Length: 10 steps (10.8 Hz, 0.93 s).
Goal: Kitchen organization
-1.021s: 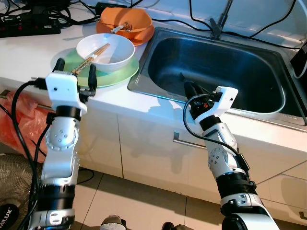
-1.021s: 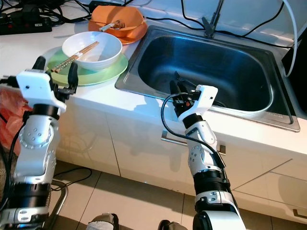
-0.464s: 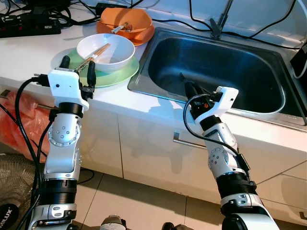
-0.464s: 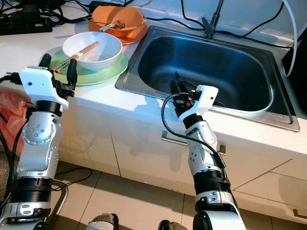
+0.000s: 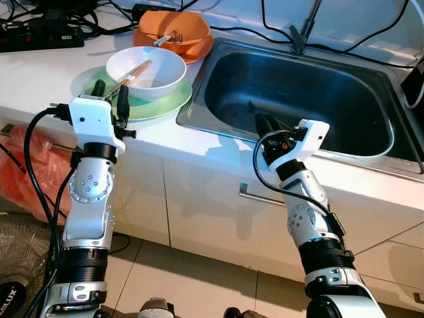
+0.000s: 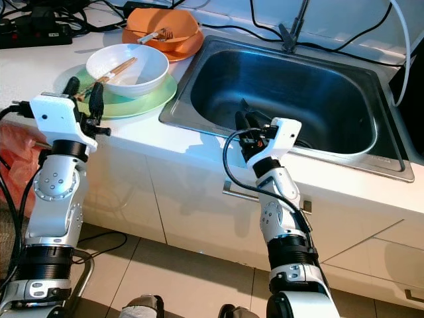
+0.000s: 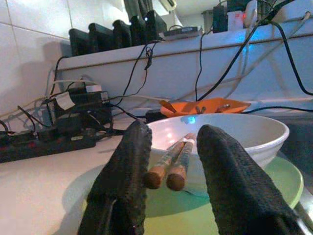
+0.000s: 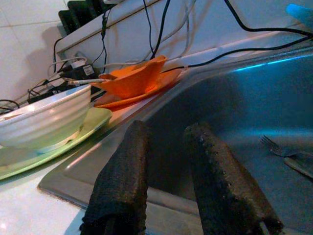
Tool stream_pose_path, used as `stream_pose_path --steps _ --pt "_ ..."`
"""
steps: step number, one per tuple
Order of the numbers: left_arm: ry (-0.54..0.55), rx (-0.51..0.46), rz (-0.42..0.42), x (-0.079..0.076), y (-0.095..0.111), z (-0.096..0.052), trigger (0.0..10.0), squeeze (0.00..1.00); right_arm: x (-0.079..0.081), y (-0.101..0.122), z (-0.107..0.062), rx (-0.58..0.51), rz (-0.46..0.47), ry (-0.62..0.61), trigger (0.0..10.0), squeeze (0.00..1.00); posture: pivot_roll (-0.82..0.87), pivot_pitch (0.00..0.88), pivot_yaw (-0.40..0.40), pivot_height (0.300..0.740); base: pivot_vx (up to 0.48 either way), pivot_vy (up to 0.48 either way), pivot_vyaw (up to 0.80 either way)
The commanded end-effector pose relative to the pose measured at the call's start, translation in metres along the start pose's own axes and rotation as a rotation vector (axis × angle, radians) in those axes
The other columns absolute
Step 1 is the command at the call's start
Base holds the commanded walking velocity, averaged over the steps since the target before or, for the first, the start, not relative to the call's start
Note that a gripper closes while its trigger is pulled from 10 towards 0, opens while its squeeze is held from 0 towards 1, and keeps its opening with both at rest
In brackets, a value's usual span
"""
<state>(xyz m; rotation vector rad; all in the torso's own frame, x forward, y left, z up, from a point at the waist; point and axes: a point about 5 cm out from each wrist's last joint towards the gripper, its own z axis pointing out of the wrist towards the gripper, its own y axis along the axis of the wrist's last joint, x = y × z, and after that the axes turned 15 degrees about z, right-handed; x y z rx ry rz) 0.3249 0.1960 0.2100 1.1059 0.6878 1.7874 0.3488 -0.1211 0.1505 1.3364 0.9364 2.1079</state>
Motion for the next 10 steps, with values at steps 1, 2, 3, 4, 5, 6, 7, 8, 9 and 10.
stream_pose_path --steps 1,2,3,4,5,6,7,8,9,10 --pt "-0.013 0.009 -0.009 -0.005 -0.001 0.001 0.0 0.0 -0.009 -0.004 -0.007 0.025 0.005 -0.044 10.0 0.0 0.23 0.12 -0.077 0.74 0.0 0.0 0.0" --pt "-0.012 0.012 -0.01 -0.005 -0.002 0.001 0.0 0.0 -0.009 -0.004 -0.007 0.025 0.005 -0.045 10.0 0.0 0.23 0.121 -0.078 0.74 0.0 0.0 0.0" --pt "-0.008 0.015 -0.01 -0.005 -0.002 0.001 1.1 0.0 -0.009 -0.004 -0.007 0.027 0.006 -0.044 10.0 0.0 0.23 0.12 -0.08 0.74 0.0 0.0 0.0" --pt "-0.004 0.016 -0.009 -0.005 -0.002 0.001 7.5 0.0 -0.009 -0.004 -0.006 0.028 0.006 -0.043 10.0 0.0 0.24 0.118 -0.081 0.74 0.0 0.0 0.0" --pt "-0.002 0.017 -0.006 -0.004 -0.003 0.001 10.0 0.0 -0.009 -0.005 -0.006 0.029 0.005 -0.041 10.0 0.0 0.24 0.116 -0.082 0.74 0.0 0.0 0.0" --pt "0.0 0.017 -0.006 -0.004 -0.003 0.001 10.0 0.0 -0.009 -0.004 -0.006 0.029 0.006 -0.041 10.0 0.0 0.24 0.116 -0.082 0.74 0.0 0.0 0.0" --pt "0.001 0.014 -0.006 -0.005 -0.002 0.001 10.0 0.0 -0.009 -0.004 -0.006 0.029 0.006 -0.041 10.0 0.0 0.24 0.116 -0.083 0.74 0.0 0.0 0.0" --pt "0.006 -0.001 -0.008 -0.005 0.001 0.002 10.0 0.0 -0.009 -0.004 -0.005 0.028 0.006 -0.041 10.0 0.0 0.24 0.117 -0.083 0.74 0.0 0.0 0.0" --pt "0.004 -0.03 -0.019 -0.006 0.006 0.003 0.0 0.0 -0.009 -0.004 -0.005 0.027 0.005 -0.042 10.0 0.0 0.24 0.116 -0.083 0.74 0.0 0.0 0.0" --pt "0.013 -0.059 -0.025 -0.006 0.012 0.004 0.0 0.0 -0.008 -0.004 -0.005 0.026 0.005 -0.042 10.0 0.0 0.24 0.115 -0.082 0.74 0.0 0.0 0.0"
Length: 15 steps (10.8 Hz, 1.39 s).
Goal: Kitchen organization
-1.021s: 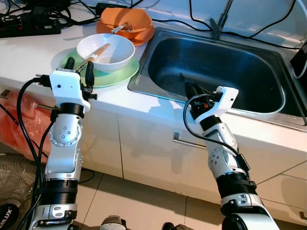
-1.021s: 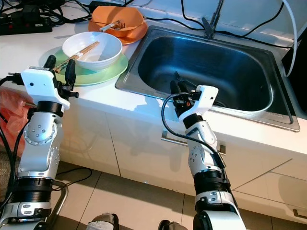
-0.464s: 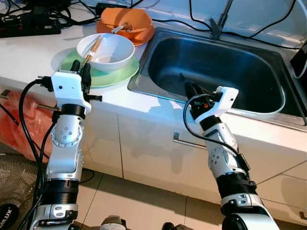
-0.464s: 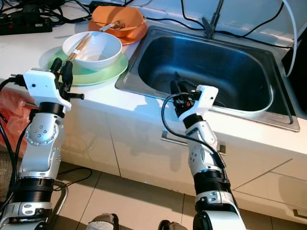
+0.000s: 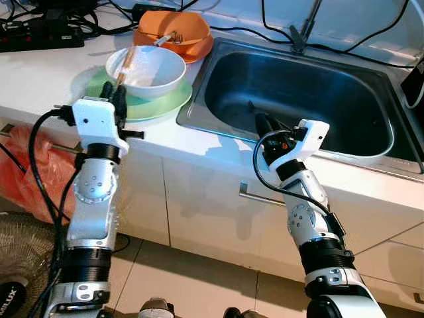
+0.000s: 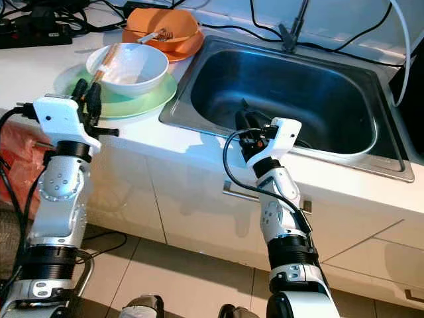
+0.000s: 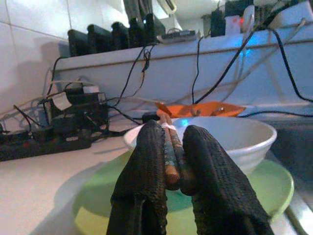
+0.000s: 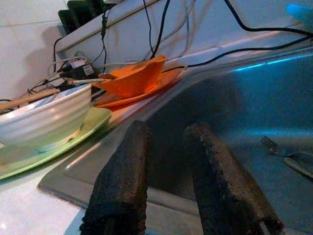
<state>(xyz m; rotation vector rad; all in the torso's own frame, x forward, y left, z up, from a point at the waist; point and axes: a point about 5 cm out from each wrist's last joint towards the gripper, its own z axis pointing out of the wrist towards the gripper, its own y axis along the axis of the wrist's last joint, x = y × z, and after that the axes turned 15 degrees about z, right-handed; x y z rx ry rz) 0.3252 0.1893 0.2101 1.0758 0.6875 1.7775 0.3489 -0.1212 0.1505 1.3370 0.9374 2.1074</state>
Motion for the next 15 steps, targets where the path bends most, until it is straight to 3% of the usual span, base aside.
stream_pose_path --steps 1,2,3,5,7,10,13,15 --pt "0.026 -0.08 -0.002 0.002 0.017 0.006 0.7 0.0 -0.008 -0.004 -0.005 0.024 0.004 -0.042 10.0 0.0 0.24 0.114 -0.082 0.74 0.0 0.0 0.0" --pt "0.036 -0.121 -0.006 0.004 0.026 0.009 4.2 0.0 -0.008 -0.004 -0.005 0.022 0.006 -0.041 10.0 0.0 0.24 0.112 -0.081 0.74 0.0 0.0 0.0" --pt "0.03 -0.169 -0.01 0.003 0.038 0.012 10.0 0.0 -0.008 -0.004 -0.005 0.022 0.006 -0.04 10.0 0.0 0.24 0.107 -0.079 0.74 0.0 0.0 0.0" --pt "-0.01 -0.274 -0.041 -0.005 0.067 0.019 10.0 0.0 -0.008 -0.004 -0.004 0.02 0.008 -0.04 10.0 0.0 0.24 0.101 -0.078 0.74 0.0 0.0 0.0" --pt "-0.137 -0.296 -0.156 -0.026 0.079 0.021 10.0 0.0 -0.008 -0.003 -0.002 0.016 0.008 -0.043 10.0 0.0 0.24 0.093 -0.078 0.74 0.0 0.0 0.0" --pt "-0.4 -0.23 -0.389 -0.068 0.079 0.013 10.0 0.0 -0.009 0.004 0.003 -0.009 0.021 -0.064 10.0 0.0 0.23 0.089 -0.076 0.74 0.0 0.0 0.0" --pt "-0.484 -0.169 -0.512 -0.086 0.07 0.007 10.0 0.0 -0.01 0.008 0.003 -0.029 0.028 -0.076 10.0 0.0 0.23 0.1 -0.071 0.74 0.0 0.0 0.0" --pt "-0.504 -0.137 -0.575 -0.089 0.065 0.005 10.0 0.0 -0.011 0.008 0.004 -0.03 0.02 -0.085 10.0 0.0 0.22 0.102 -0.067 0.74 0.0 0.0 0.0"
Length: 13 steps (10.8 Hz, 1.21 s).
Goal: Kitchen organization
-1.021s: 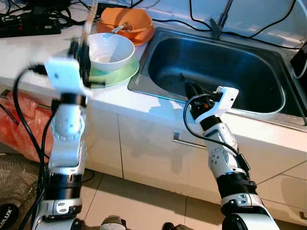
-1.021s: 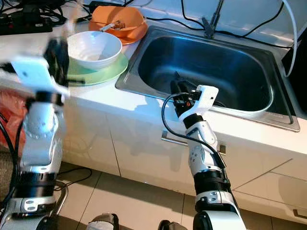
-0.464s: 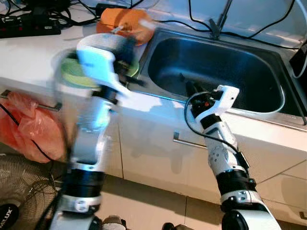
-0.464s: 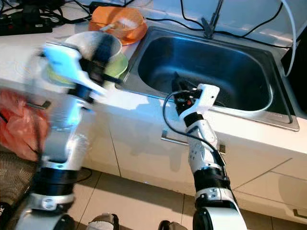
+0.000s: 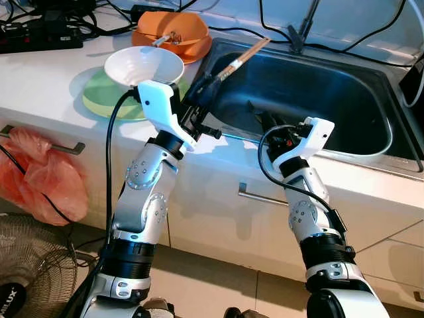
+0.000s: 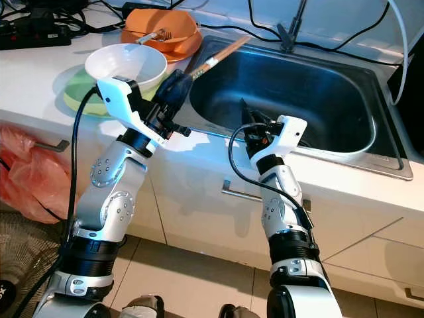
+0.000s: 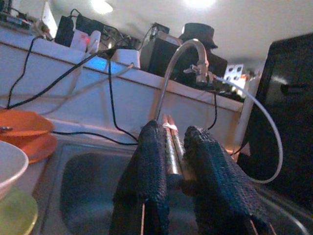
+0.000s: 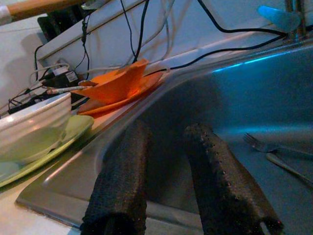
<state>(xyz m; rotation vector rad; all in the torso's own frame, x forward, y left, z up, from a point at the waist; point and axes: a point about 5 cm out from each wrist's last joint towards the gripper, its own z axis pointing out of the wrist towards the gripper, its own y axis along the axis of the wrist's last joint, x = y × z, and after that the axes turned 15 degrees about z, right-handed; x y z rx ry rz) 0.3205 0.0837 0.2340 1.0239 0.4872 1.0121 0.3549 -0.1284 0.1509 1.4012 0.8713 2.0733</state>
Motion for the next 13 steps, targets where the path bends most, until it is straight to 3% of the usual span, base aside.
stream_pose_path --steps 1,3,4,5,6,7,8,9,10,11,12,13 --pt "-0.009 0.017 -0.042 -0.002 -0.005 -0.002 10.0 0.0 -0.004 0.004 0.0 -0.008 -0.001 -0.021 10.0 0.0 0.22 0.104 -0.065 0.74 0.0 0.0 0.0" --pt "0.015 0.028 -0.133 0.003 -0.012 -0.005 10.0 0.0 -0.004 0.008 0.0 -0.007 0.038 0.003 10.0 0.0 0.22 0.104 -0.06 0.74 0.0 0.0 0.0" --pt "0.025 0.033 -0.149 0.006 -0.014 -0.007 10.0 0.0 -0.005 0.017 0.003 -0.03 0.109 0.0 10.0 0.0 0.22 0.108 -0.06 0.74 0.0 0.0 0.0" --pt "0.022 0.039 -0.152 0.005 -0.016 -0.008 10.0 0.0 -0.003 0.023 0.005 -0.05 0.122 0.014 10.0 0.31 0.22 0.108 -0.06 0.74 0.0 0.0 0.0" --pt "0.018 0.044 -0.153 0.004 -0.017 -0.009 10.0 0.0 -0.002 0.026 0.007 -0.058 0.113 0.014 10.0 1.0 0.22 0.108 -0.06 0.74 0.0 0.0 0.0" --pt "0.015 0.047 -0.155 0.003 -0.018 -0.008 10.0 0.0 0.001 0.031 0.009 -0.076 0.124 0.022 10.0 1.0 0.22 0.108 -0.061 0.74 0.0 0.0 0.0" --pt "0.006 0.055 -0.154 0.001 -0.019 -0.009 10.0 0.0 0.006 0.035 0.012 -0.087 0.14 0.038 10.0 0.75 0.22 0.108 -0.06 0.74 0.0 0.0 0.0" --pt "0.0 0.061 -0.154 0.0 -0.021 -0.01 10.0 0.0 0.012 0.039 0.014 -0.089 0.145 0.066 10.0 0.0 0.22 0.108 -0.06 0.74 0.0 0.0 0.0" --pt "-0.005 0.066 -0.154 -0.001 -0.023 -0.01 10.0 0.0 0.015 0.042 0.016 -0.094 0.176 0.072 10.0 0.0 0.22 0.108 -0.06 0.74 0.0 0.0 0.0" --pt "-0.018 0.071 -0.154 -0.004 -0.023 -0.009 10.0 0.0 0.02 0.047 0.019 -0.104 0.229 0.085 10.0 0.76 0.22 0.109 -0.061 0.74 0.0 0.0 0.0" --pt "-0.022 0.071 -0.157 -0.005 -0.023 -0.009 10.0 0.0 0.022 0.048 0.019 -0.107 0.215 0.095 10.0 1.0 0.22 0.109 -0.061 0.74 0.0 0.0 0.0" --pt "-0.033 0.072 -0.162 -0.008 -0.024 -0.009 10.0 0.0 0.023 0.047 0.021 -0.092 0.245 0.077 10.0 1.0 0.22 0.109 -0.061 0.74 0.0 0.0 0.0"
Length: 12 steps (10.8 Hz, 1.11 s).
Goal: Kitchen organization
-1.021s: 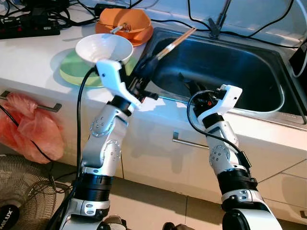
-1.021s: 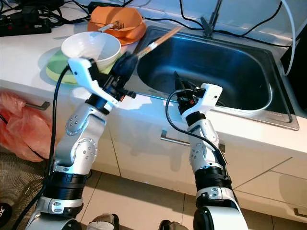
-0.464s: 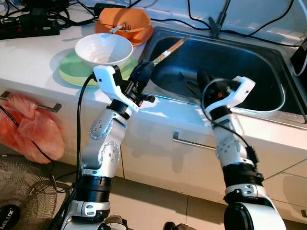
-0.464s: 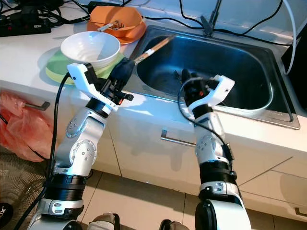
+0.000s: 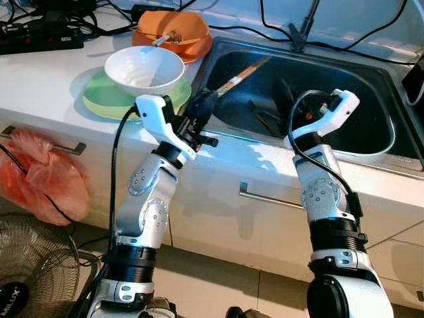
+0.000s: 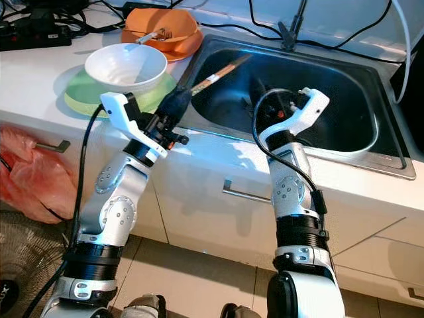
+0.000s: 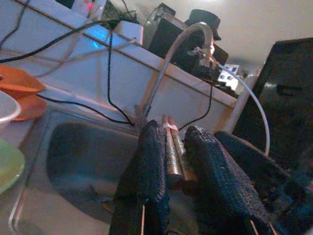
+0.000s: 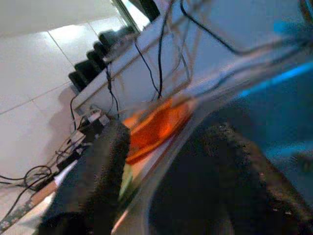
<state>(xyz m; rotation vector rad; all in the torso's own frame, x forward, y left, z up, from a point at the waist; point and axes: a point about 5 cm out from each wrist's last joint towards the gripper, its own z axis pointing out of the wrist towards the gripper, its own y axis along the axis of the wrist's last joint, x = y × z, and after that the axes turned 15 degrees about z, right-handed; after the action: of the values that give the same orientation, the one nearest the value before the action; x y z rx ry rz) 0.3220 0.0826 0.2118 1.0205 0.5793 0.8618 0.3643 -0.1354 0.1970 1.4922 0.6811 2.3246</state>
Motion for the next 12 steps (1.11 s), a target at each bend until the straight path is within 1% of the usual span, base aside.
stream_pose_path --steps 1,2,3,4,5,7,9,12 --pt "-0.035 0.026 -0.006 -0.007 -0.006 0.0 10.0 0.0 0.005 0.005 0.003 -0.006 0.025 0.004 10.0 0.0 0.22 0.109 -0.06 0.74 0.0 0.0 0.0" --pt "-0.053 0.032 -0.009 -0.011 -0.008 0.001 10.0 0.0 0.007 0.003 0.004 0.005 0.126 -0.009 10.0 0.0 0.22 0.107 -0.059 0.74 0.0 0.0 0.0" --pt "-0.074 0.039 -0.017 -0.015 -0.01 0.001 10.0 0.0 0.008 0.002 0.005 0.01 0.169 -0.017 10.0 0.0 0.22 0.106 -0.06 0.74 0.0 0.0 0.0" --pt "-0.09 0.046 -0.023 -0.017 -0.011 0.0 10.0 0.0 0.009 0.001 0.006 0.012 0.178 -0.012 10.0 0.0 0.22 0.104 -0.061 0.74 0.0 0.0 0.0" --pt "-0.124 0.063 -0.033 -0.021 -0.014 -0.001 10.0 0.0 0.009 0.002 0.006 0.005 0.22 -0.021 10.0 0.0 0.22 0.104 -0.061 0.74 0.0 0.0 0.0" --pt "-0.135 0.073 -0.033 -0.024 -0.016 -0.003 10.0 0.0 0.011 0.003 0.006 0.011 0.256 -0.019 10.0 0.0 0.21 0.103 -0.061 0.74 0.0 0.0 0.0" --pt "-0.16 0.082 -0.037 -0.026 -0.017 -0.003 10.0 0.0 0.011 0.002 0.006 0.016 0.266 -0.02 10.0 0.0 0.21 0.105 -0.061 0.74 0.0 0.0 0.0" --pt "-0.201 0.097 -0.032 -0.031 -0.017 -0.006 10.0 0.0 0.008 0.0 0.005 0.02 0.285 -0.041 10.0 0.0 0.22 0.114 -0.063 0.74 0.0 0.0 0.0"
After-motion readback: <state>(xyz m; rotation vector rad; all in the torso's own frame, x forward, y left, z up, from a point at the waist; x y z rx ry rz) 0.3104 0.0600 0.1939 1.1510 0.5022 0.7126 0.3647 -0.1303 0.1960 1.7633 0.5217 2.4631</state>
